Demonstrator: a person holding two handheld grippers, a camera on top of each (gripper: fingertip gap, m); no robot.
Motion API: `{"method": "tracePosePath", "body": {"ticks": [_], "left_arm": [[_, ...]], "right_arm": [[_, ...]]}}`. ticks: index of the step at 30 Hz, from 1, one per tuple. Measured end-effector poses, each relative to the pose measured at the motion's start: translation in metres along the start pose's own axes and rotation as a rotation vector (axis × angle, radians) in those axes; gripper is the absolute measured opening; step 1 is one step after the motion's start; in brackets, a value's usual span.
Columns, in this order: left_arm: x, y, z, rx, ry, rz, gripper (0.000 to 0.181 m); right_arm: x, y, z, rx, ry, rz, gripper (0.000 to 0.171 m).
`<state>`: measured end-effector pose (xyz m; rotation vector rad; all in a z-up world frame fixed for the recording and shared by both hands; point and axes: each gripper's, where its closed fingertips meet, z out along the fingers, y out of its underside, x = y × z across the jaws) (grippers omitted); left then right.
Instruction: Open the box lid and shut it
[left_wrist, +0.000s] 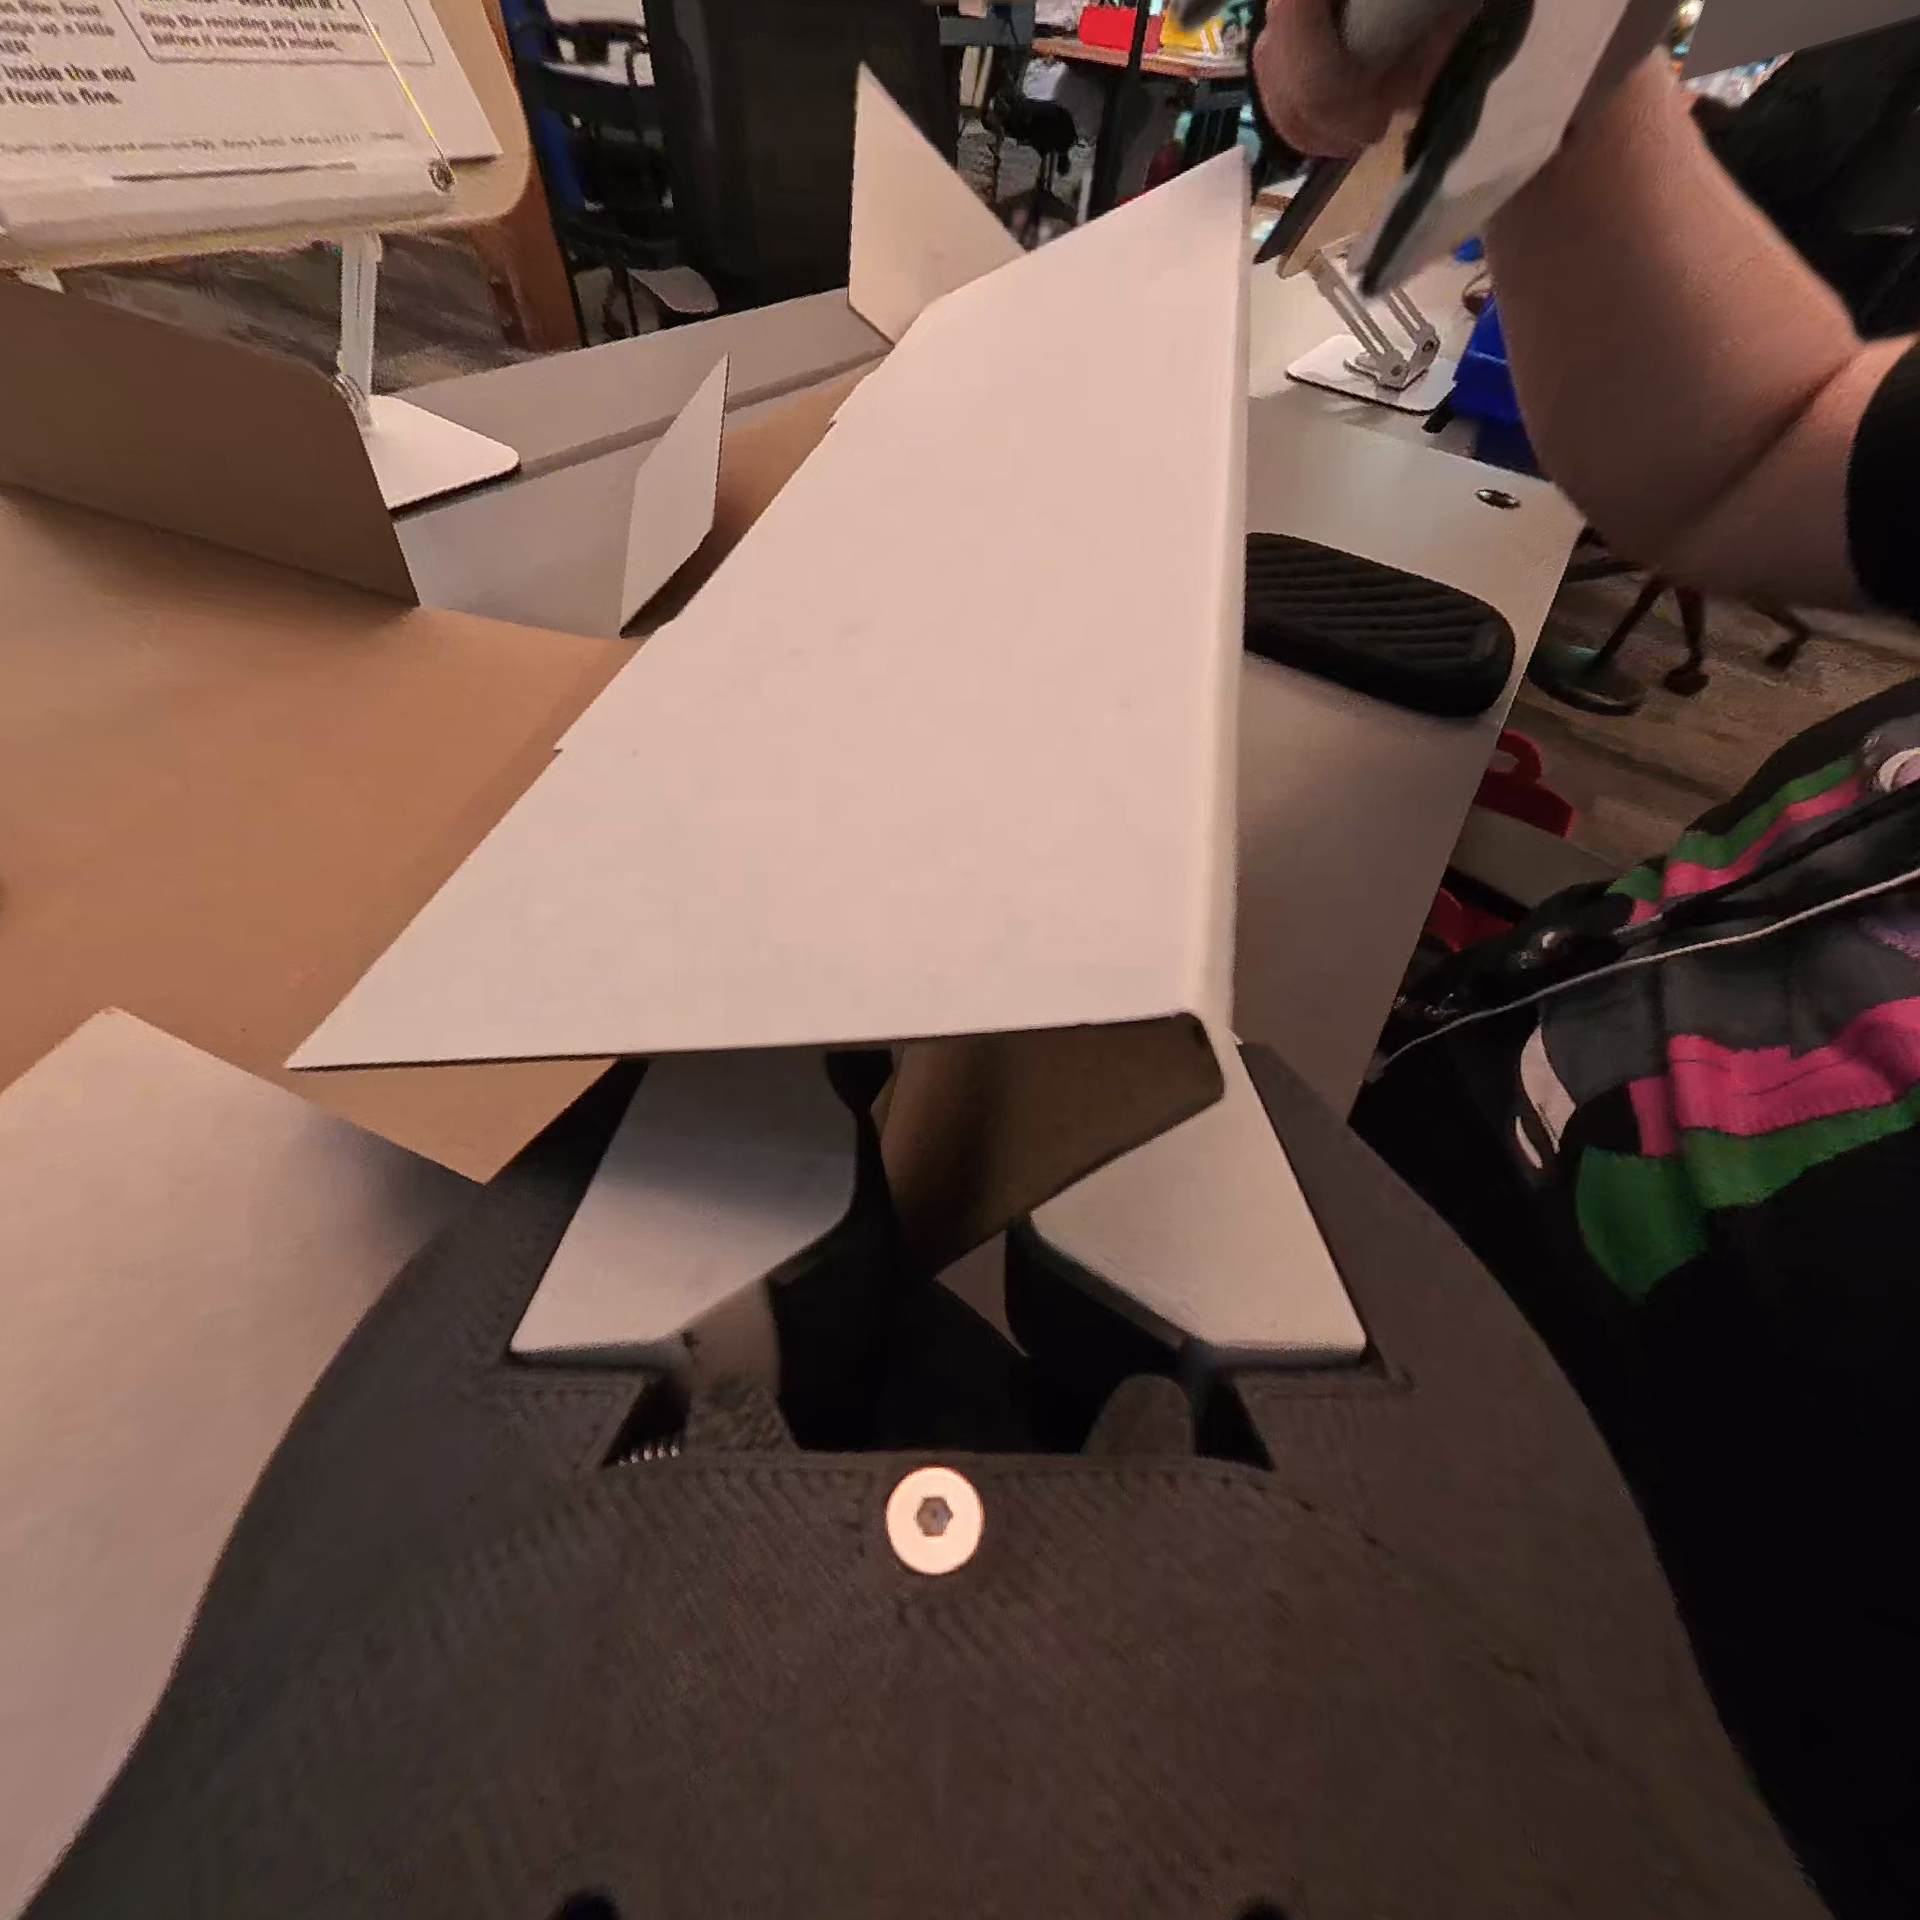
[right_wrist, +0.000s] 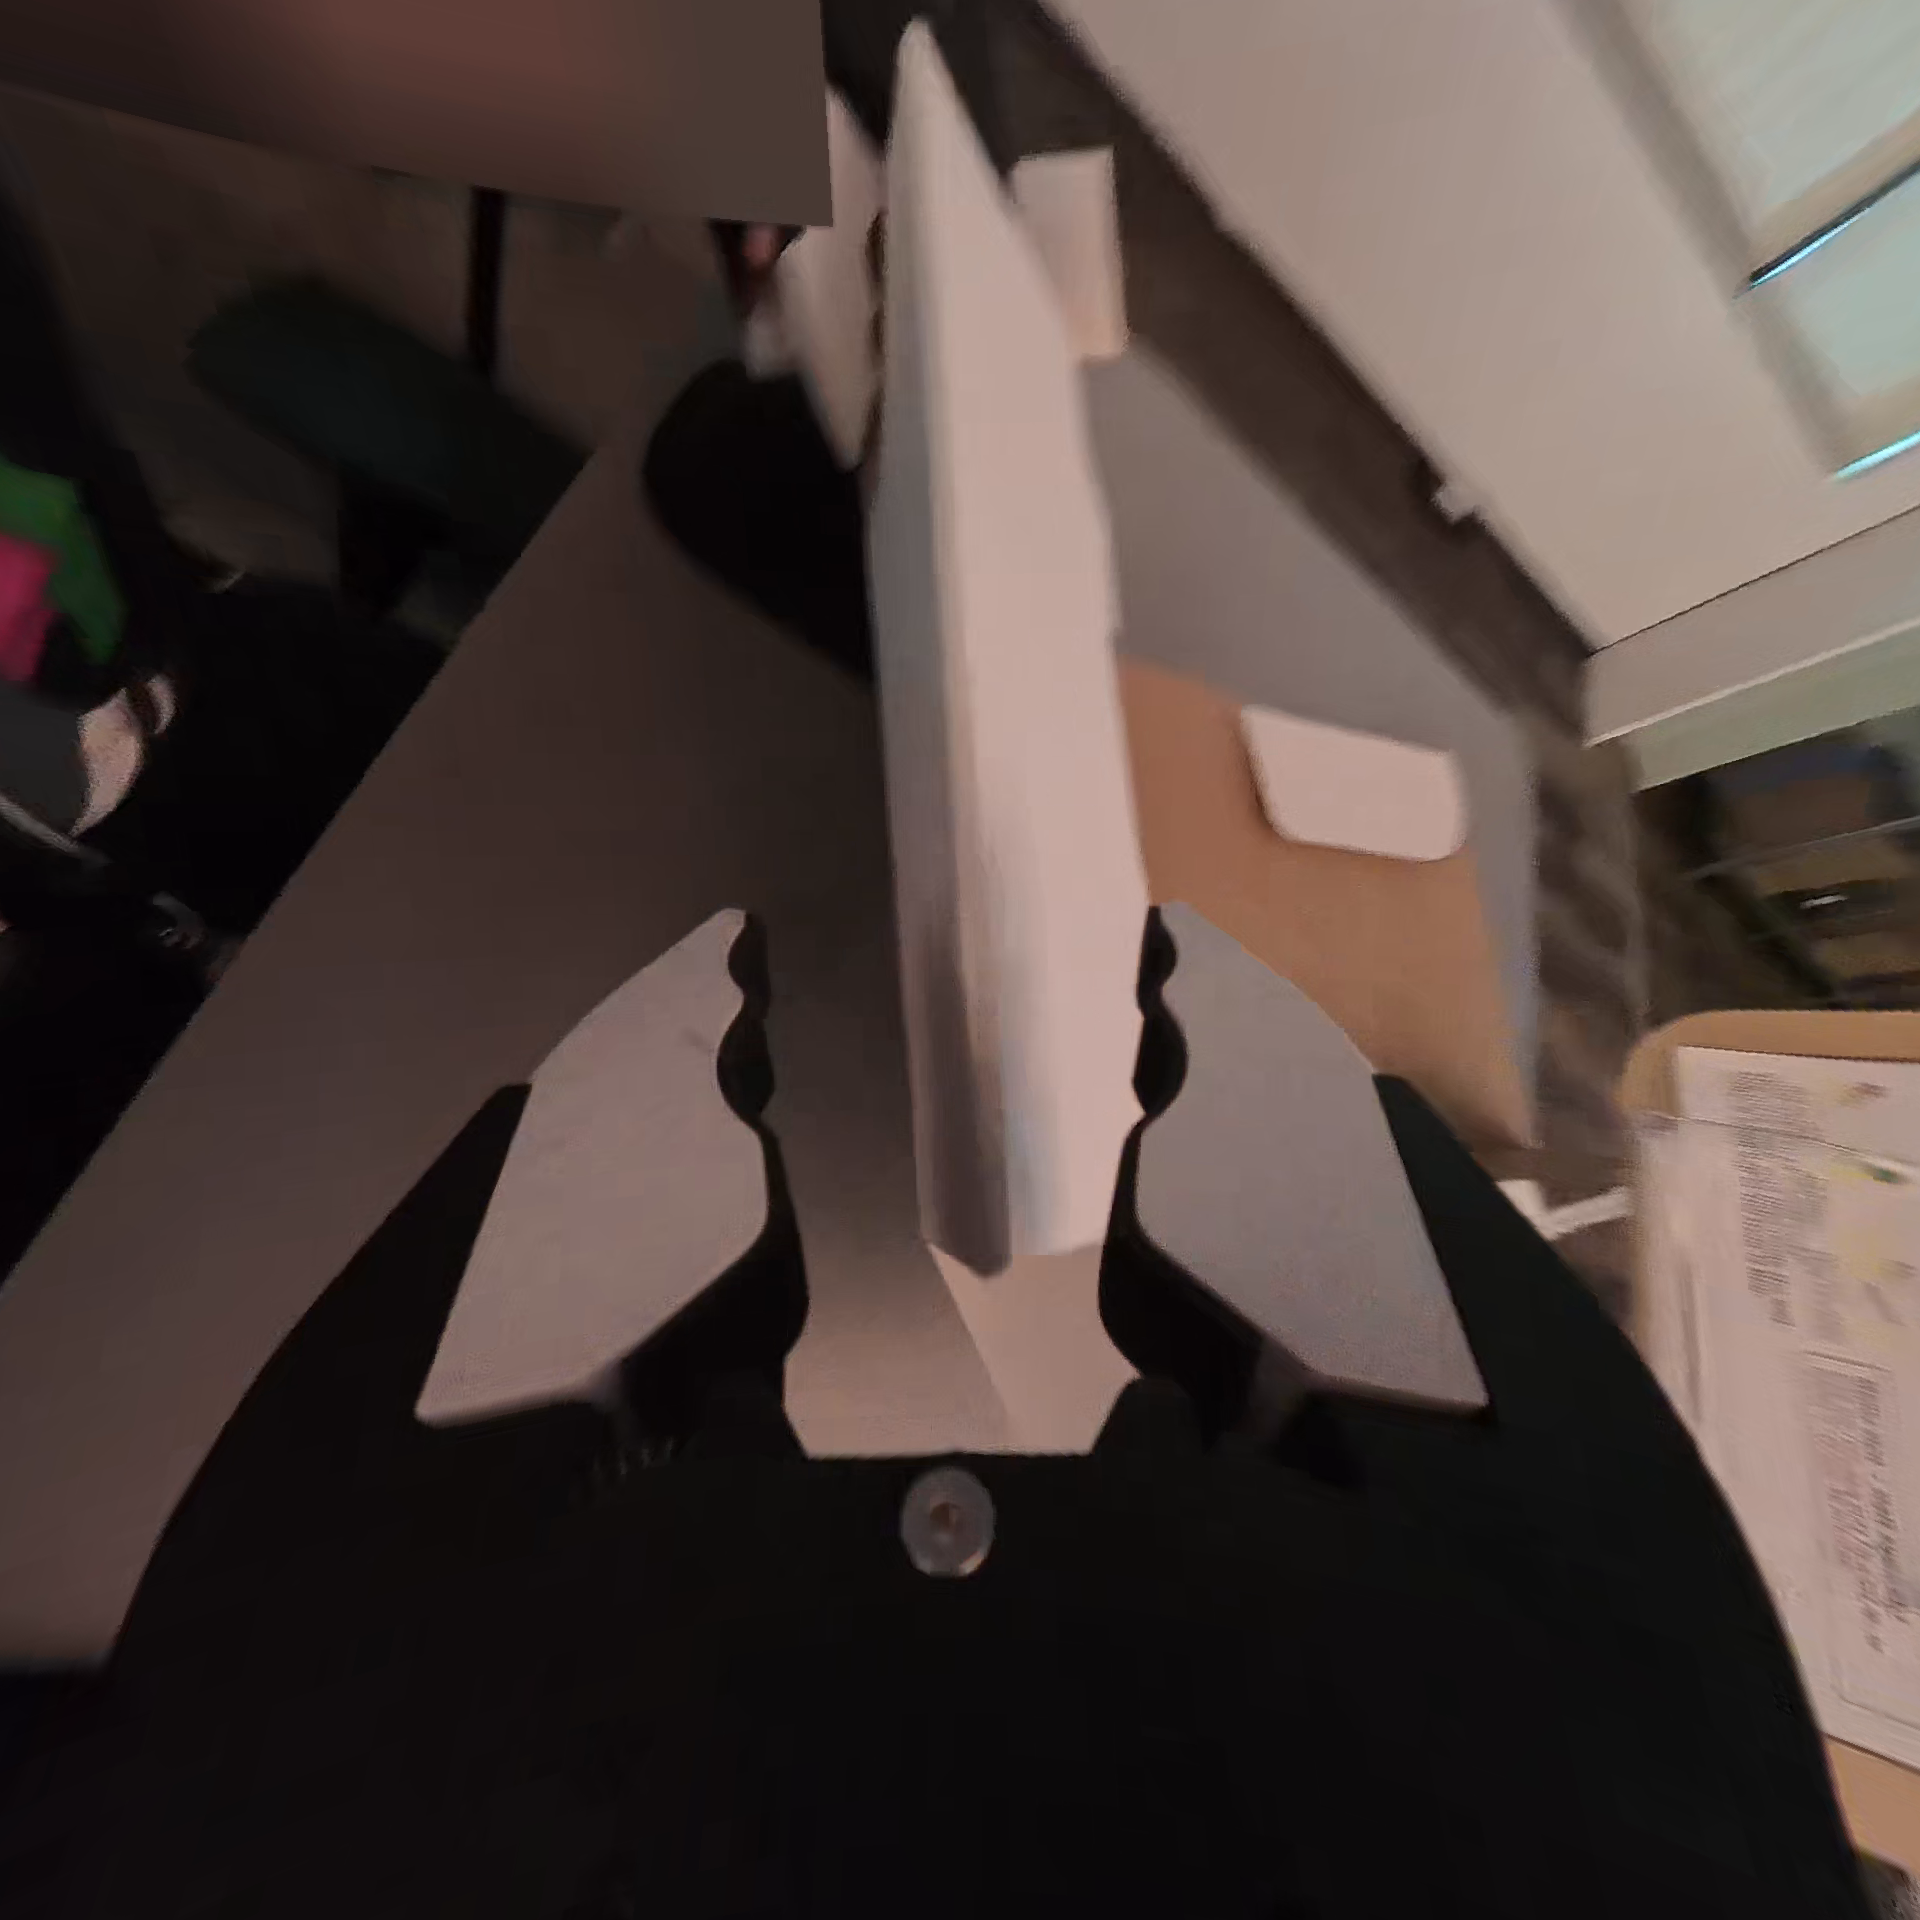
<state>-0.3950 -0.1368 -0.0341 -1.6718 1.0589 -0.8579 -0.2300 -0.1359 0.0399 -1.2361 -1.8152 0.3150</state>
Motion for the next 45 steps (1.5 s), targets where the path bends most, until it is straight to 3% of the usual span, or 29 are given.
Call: {"method": "tracePosePath", "body": {"ticks": [1,8,13,16,19,23,30,34,38,43,45], "left_arm": [[0.003,0.004,0.0,0.008,-0.004,0.016,0.02],[0.021,0.026,-0.001,0.082,-0.033,0.073,0.027],[0.026,0.031,-0.003,0.138,-0.034,0.079,0.03],[0.028,0.031,-0.004,0.16,-0.024,0.097,0.032],[0.029,0.033,-0.004,0.168,-0.015,0.104,0.033],[0.039,0.034,-0.008,0.165,0.018,0.118,0.045],[0.065,0.026,-0.023,0.147,0.186,0.046,0.074],[0.073,0.022,-0.034,0.162,0.286,-0.031,0.088],[0.069,0.008,-0.044,0.254,0.316,-0.093,0.084],[0.072,0.009,-0.044,0.236,0.316,-0.051,0.075],[0.076,0.011,-0.042,0.215,0.315,-0.008,0.068]], "right_arm": [[-0.006,0.003,0.01,-0.049,-0.025,-0.003,0.072],[-0.013,0.046,0.034,-0.255,0.096,-0.04,0.076],[-0.012,0.06,0.004,-0.081,0.221,0.135,0.082],[-0.005,0.081,-0.014,0.005,0.323,0.305,0.109],[-0.018,0.088,-0.016,0.138,0.272,0.438,0.093],[-0.035,0.085,-0.016,0.245,0.283,0.452,0.074],[-0.06,0.077,-0.011,0.385,0.124,0.632,0.058],[-0.072,0.066,-0.009,0.4,0.099,0.556,0.054],[-0.094,0.048,-0.007,0.495,-0.155,0.691,0.061],[-0.093,0.02,-0.016,0.659,-0.457,0.958,0.075],[-0.083,0.012,-0.013,0.68,-0.484,1.054,0.063]]}}
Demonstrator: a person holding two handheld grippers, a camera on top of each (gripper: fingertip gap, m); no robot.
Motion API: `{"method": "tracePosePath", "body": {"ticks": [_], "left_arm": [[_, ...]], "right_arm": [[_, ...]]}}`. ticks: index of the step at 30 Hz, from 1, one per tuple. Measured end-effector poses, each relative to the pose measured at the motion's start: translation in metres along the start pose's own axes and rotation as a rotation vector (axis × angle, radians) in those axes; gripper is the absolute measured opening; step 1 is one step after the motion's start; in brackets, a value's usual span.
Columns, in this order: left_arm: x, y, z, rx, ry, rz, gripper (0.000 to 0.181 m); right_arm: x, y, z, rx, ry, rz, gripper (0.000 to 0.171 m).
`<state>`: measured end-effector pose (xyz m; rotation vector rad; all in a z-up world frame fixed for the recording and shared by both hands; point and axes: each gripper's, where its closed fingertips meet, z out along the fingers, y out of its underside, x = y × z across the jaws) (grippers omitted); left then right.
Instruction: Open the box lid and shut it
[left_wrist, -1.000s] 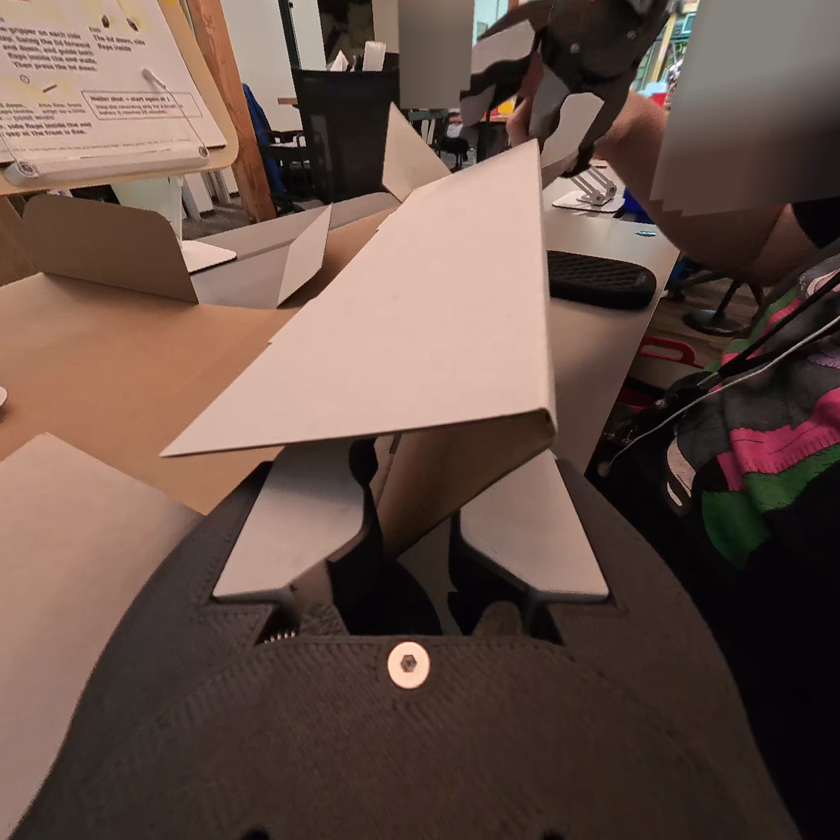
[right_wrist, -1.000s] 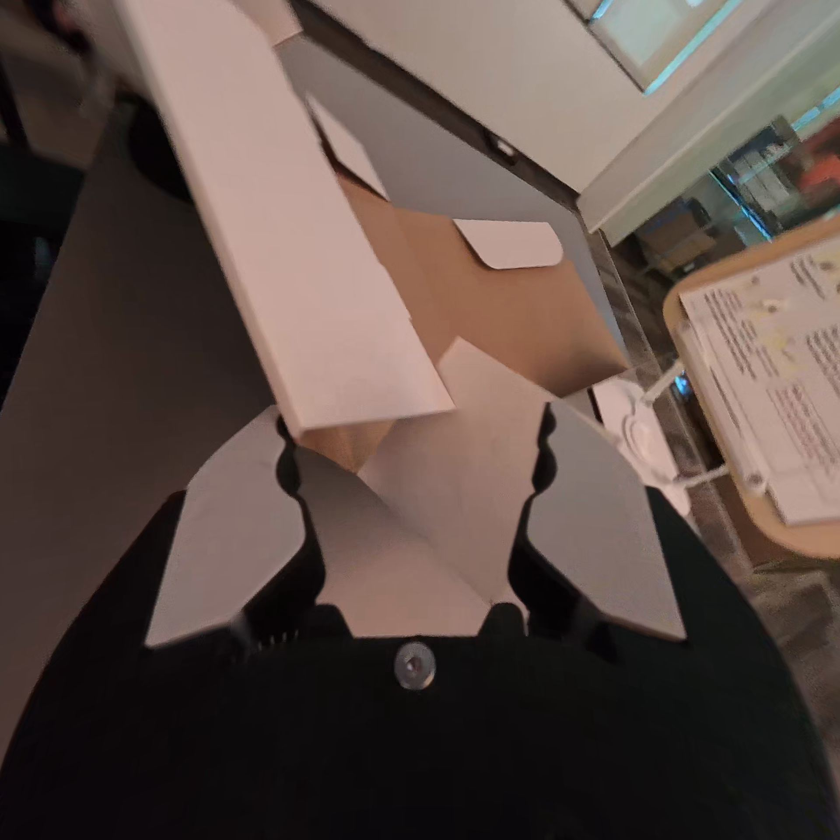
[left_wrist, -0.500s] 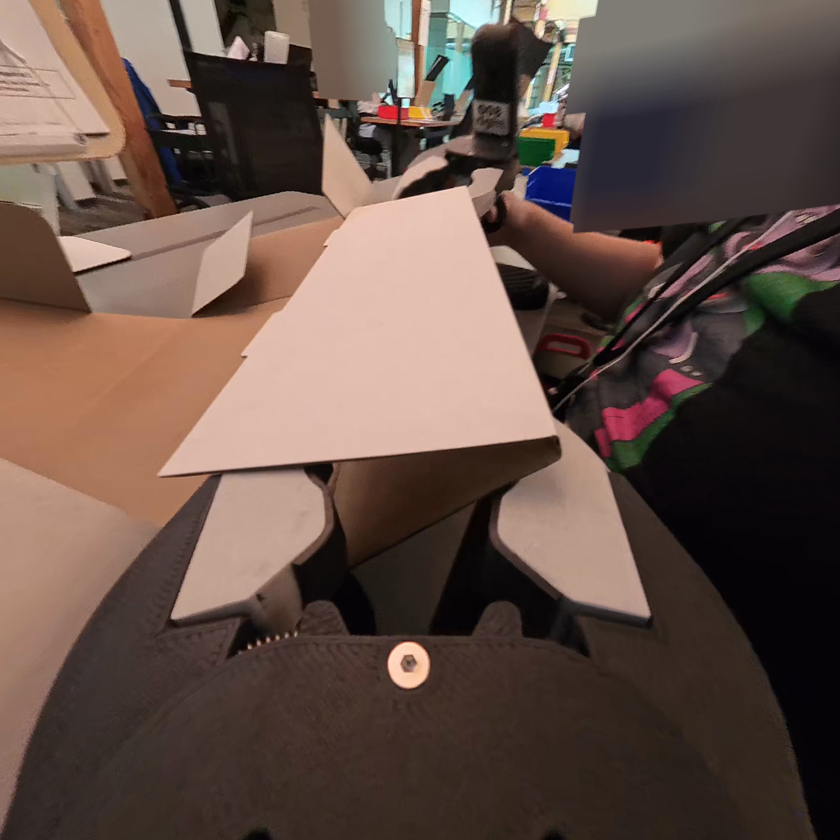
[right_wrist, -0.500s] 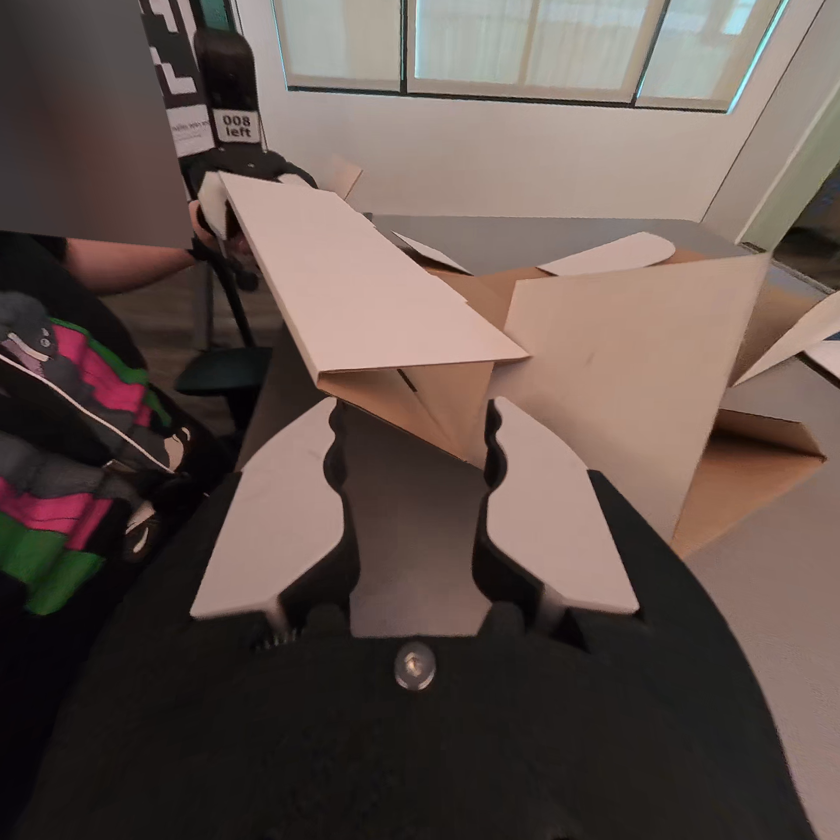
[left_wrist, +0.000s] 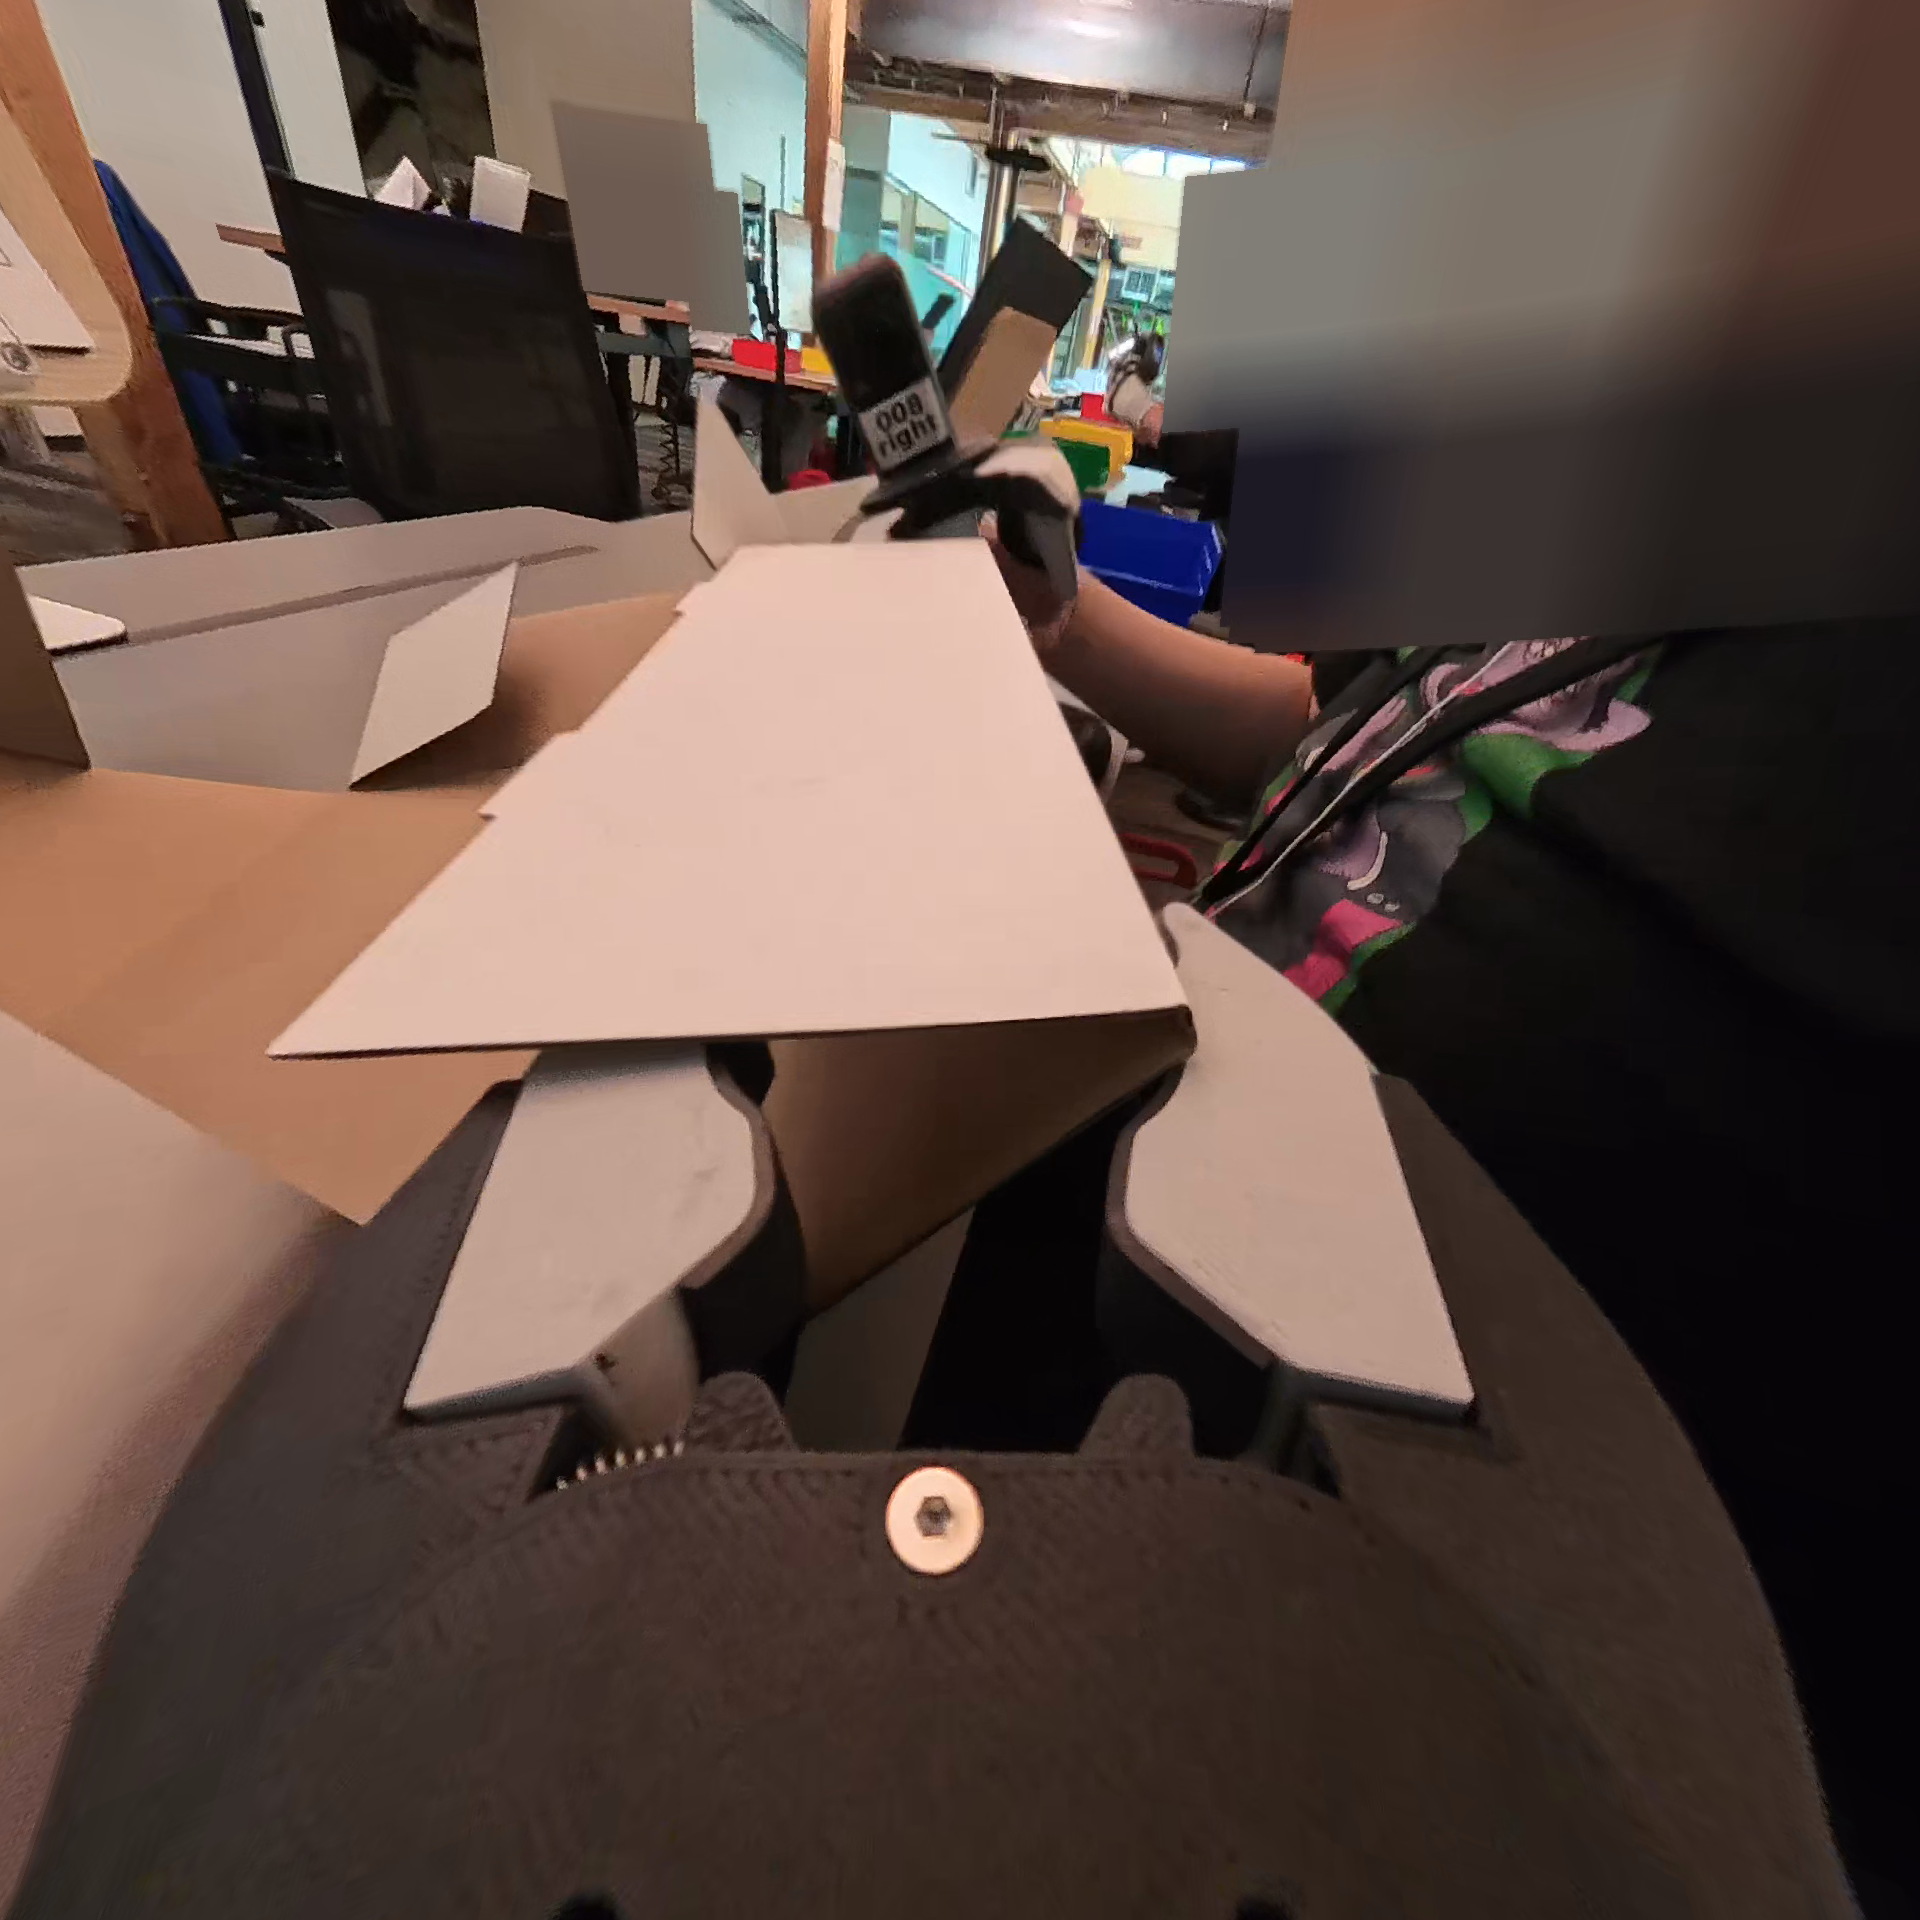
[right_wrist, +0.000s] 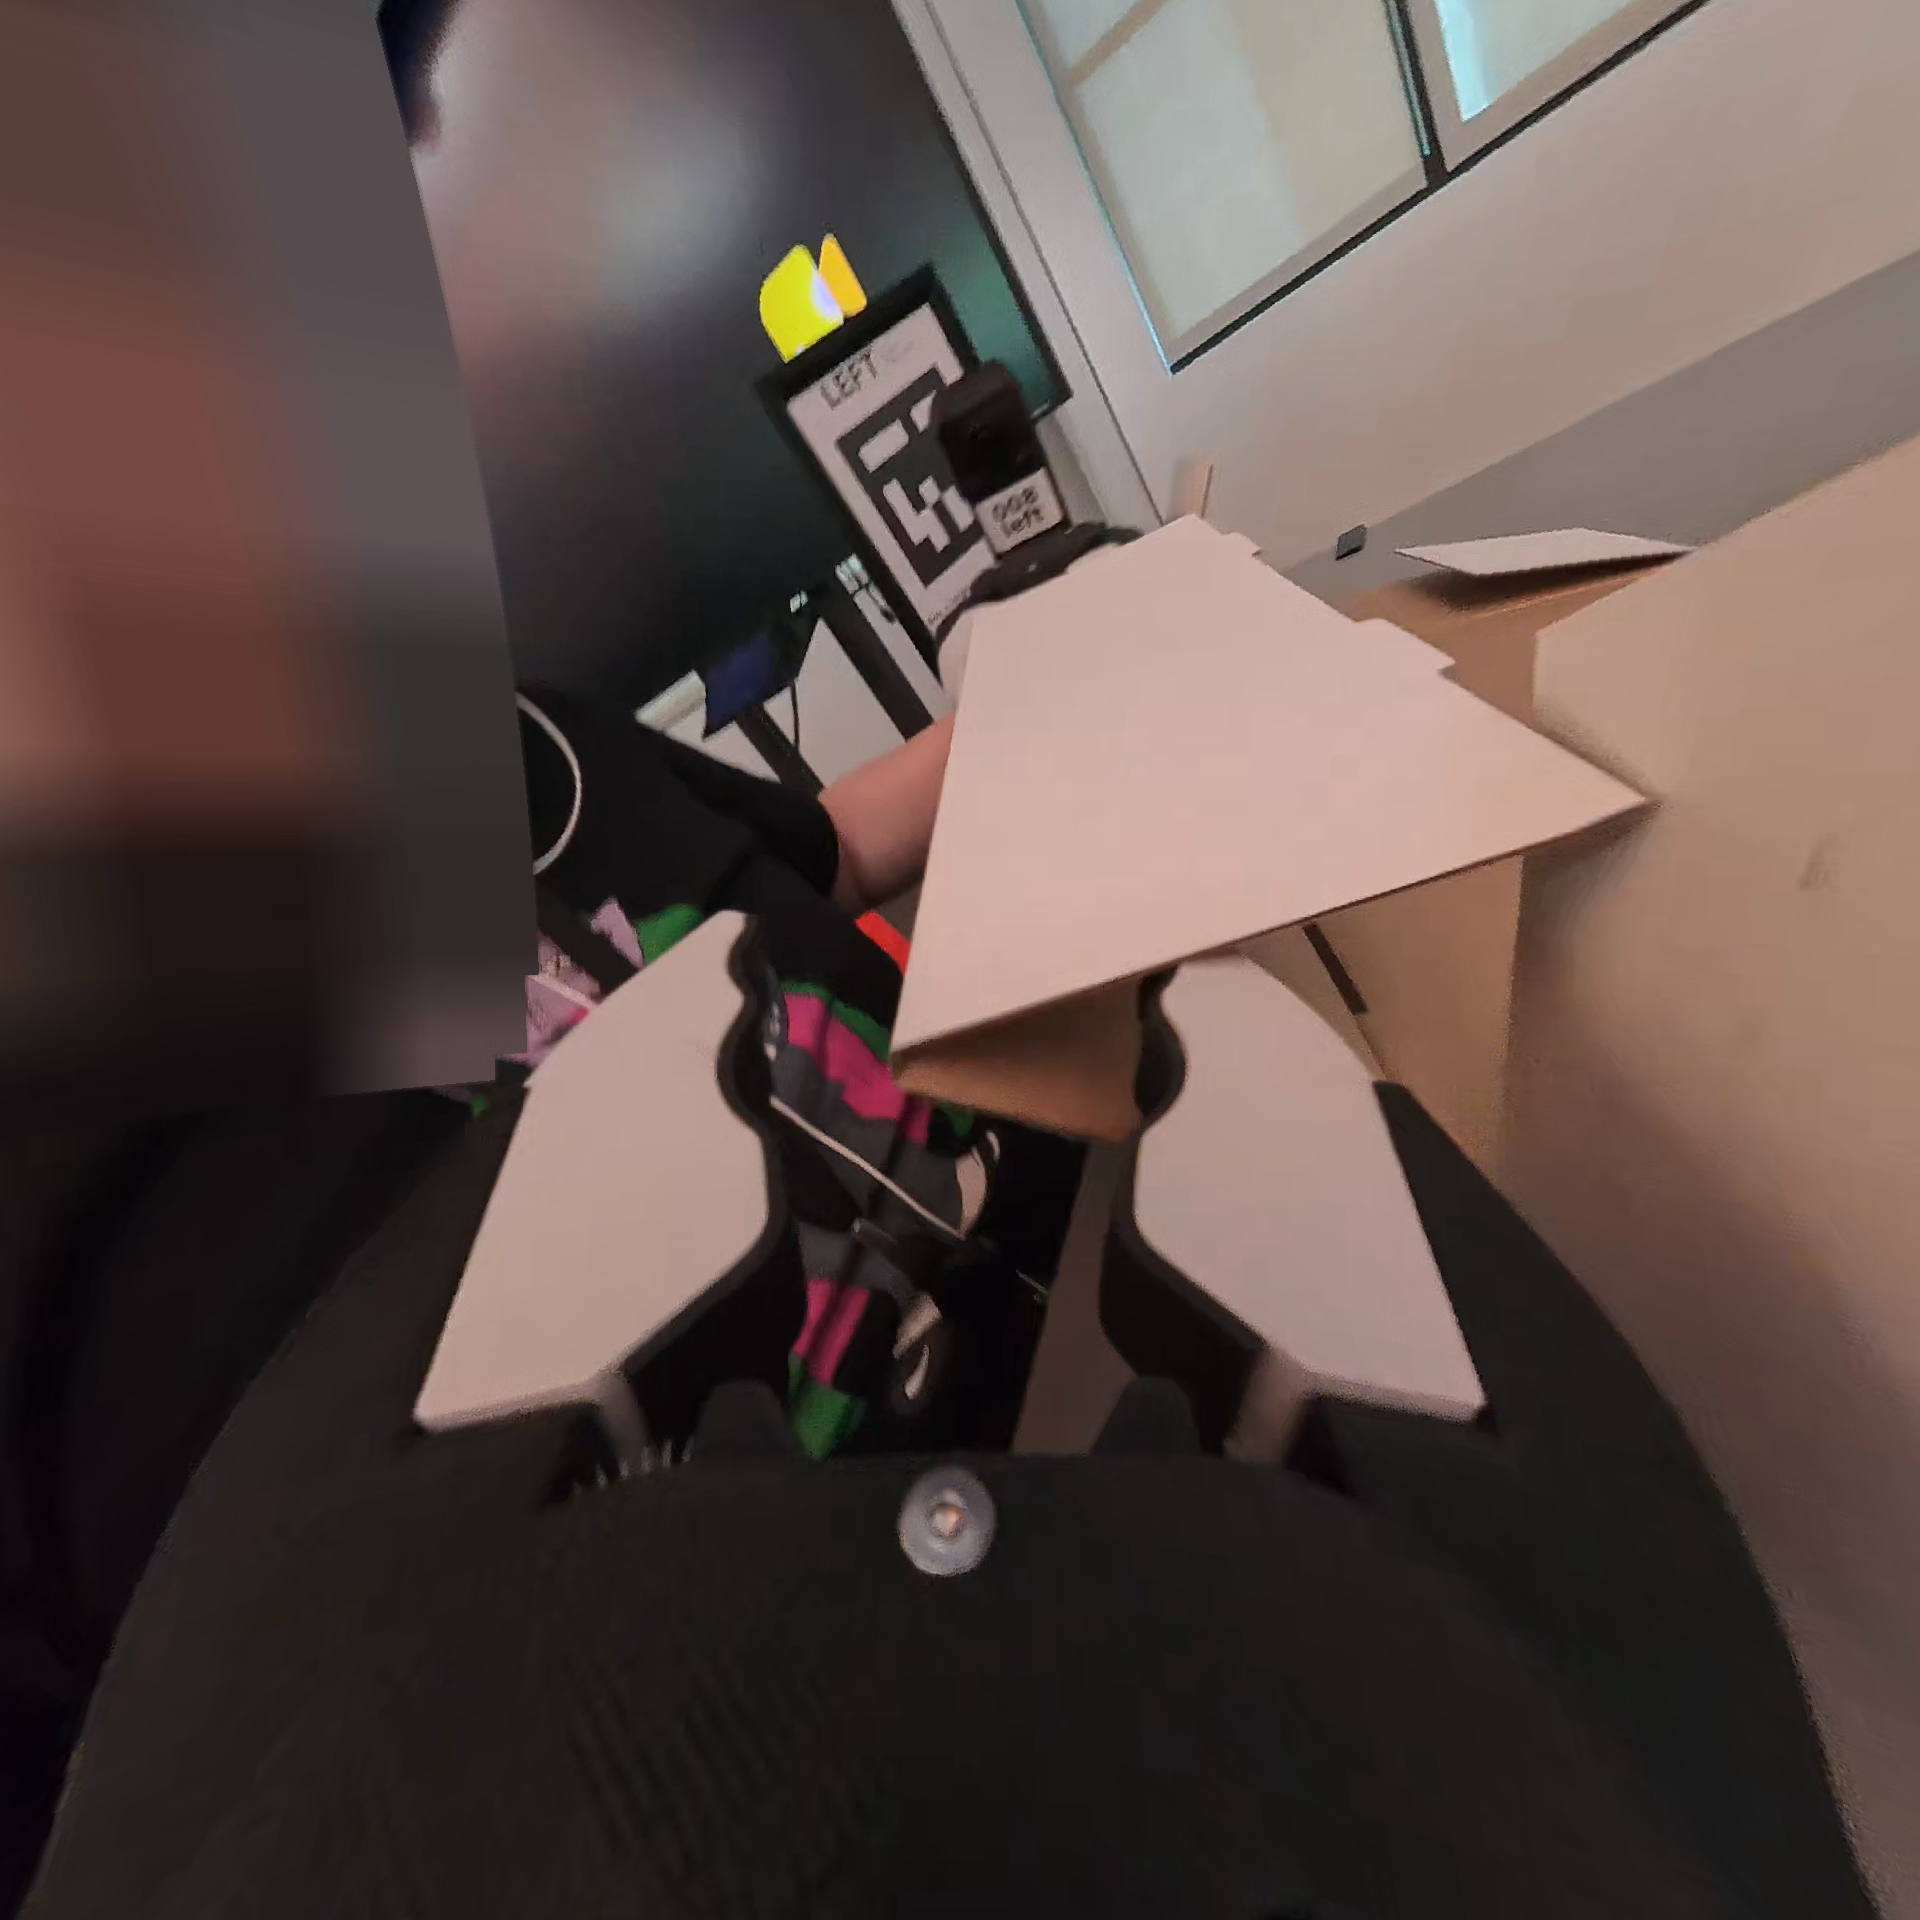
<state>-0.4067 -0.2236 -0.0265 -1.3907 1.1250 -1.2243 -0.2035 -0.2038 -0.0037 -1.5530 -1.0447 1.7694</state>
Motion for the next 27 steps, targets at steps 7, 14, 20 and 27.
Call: {"method": "tracePosePath", "body": {"ticks": [7,14,20,27], "left_arm": [[-0.006,-0.002,-0.003,0.029,-0.042,-0.003,0.048],[-0.03,-0.003,-0.006,0.072,-0.147,-0.053,0.053],[-0.067,0.019,-0.007,-0.157,-0.317,0.087,0.06],[-0.096,0.015,-0.005,-0.054,-0.319,0.018,0.037]], "right_arm": [[0.005,-0.024,0.004,0.081,0.203,-0.419,0.015],[0.017,-0.055,0.006,0.047,0.401,-0.755,0.02],[0.039,-0.085,0.003,0.118,0.429,-0.618,0.017],[0.059,-0.092,-0.006,0.19,0.413,-0.482,0.017]]}}
